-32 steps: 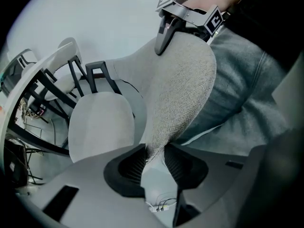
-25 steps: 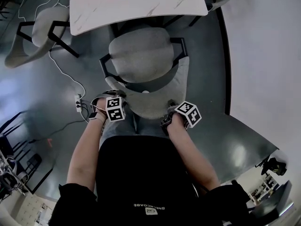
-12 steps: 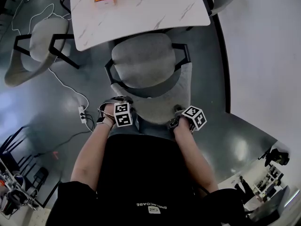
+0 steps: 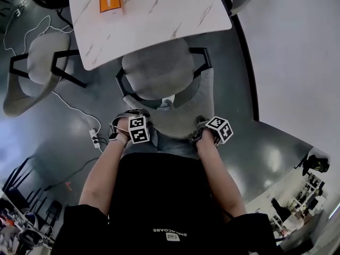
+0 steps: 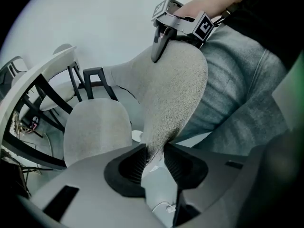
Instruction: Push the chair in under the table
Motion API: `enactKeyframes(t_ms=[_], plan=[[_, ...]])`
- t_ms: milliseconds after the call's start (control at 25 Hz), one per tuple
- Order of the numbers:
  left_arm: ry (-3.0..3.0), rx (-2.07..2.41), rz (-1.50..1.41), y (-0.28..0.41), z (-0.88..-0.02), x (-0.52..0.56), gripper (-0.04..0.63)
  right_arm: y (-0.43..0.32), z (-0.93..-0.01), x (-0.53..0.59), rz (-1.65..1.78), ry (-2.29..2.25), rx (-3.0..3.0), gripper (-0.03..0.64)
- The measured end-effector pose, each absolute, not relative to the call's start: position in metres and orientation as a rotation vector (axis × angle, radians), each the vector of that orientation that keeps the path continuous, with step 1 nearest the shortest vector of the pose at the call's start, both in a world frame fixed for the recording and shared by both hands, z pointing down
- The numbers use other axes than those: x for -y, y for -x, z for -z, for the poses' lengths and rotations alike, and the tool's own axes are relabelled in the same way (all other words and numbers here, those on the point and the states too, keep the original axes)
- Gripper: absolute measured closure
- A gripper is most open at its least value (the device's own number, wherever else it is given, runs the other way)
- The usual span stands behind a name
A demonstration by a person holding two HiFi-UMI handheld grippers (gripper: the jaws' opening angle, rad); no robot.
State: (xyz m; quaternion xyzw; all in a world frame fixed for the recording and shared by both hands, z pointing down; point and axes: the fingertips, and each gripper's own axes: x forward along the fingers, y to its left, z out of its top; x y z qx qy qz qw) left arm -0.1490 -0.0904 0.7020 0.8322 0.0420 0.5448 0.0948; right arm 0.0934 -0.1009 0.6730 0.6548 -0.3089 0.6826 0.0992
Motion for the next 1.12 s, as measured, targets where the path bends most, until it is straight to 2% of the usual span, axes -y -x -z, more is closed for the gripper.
enactKeyframes(t_ms=[1120], plan=[[-2.401,-0.062,-1.658,0.165,-0.707,0.127,0.471,-0.082,-0.671,0.145,-1.919,-1.908,0.997,0.508]])
